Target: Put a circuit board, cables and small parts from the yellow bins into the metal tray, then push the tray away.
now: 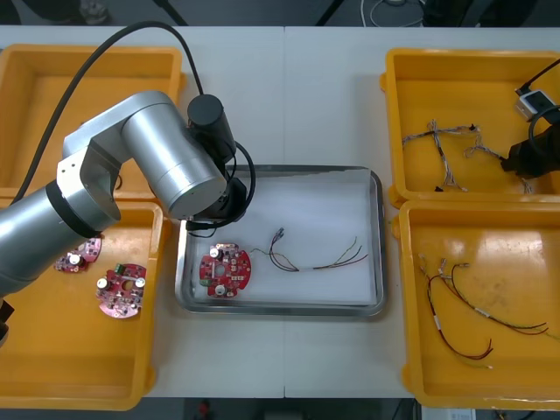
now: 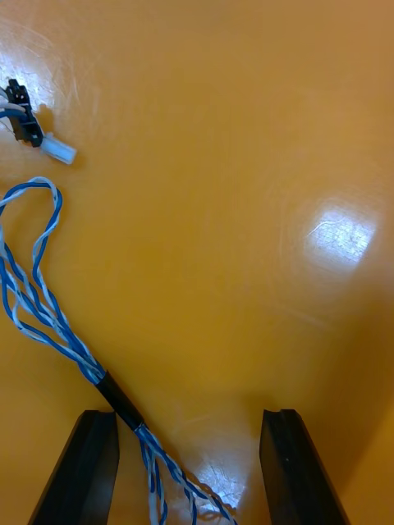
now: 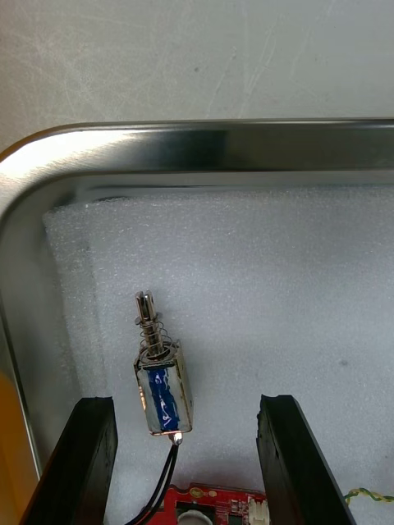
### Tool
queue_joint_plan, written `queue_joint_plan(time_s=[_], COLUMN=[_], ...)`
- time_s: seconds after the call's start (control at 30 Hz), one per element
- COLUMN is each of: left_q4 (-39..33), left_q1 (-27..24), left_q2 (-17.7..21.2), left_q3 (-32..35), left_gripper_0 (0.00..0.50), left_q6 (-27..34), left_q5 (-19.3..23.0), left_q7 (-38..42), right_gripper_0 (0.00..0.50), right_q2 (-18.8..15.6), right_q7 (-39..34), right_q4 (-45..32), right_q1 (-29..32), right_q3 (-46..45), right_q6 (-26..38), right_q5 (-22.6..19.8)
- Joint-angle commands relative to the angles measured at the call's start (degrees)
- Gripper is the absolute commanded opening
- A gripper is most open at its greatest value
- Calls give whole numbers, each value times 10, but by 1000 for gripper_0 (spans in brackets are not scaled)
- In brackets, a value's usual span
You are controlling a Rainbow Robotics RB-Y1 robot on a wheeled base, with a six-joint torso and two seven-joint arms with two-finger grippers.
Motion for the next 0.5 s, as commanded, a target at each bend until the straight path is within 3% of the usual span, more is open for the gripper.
queue_joint_plan(time_s=[0.03,0.07,0.3,0.5], left_q4=[-9,-10,-27,-69], left_q1=[-1,-1,-1,-1], left_q2=[-12,-12,-12,-12], left_q3=[-6,-6,-6,17], left_gripper_0=[500,500,500,500], left_q6=[-7,-7,-7,26], left_q5=[-3,-3,-1,6], left_q7=[-16,-15,-3,14], right_gripper_0=[199,2,0,0], right_q2=[8,8,5,3], right_q7=[28,28,28,28], right_q4=[7,7,-3,-68], right_q1=[-16,-16,-17,-17], right_q3=[12,11,7,-3], right_q6=[0,3,30,81], right_q5=[-4,-4,2,46])
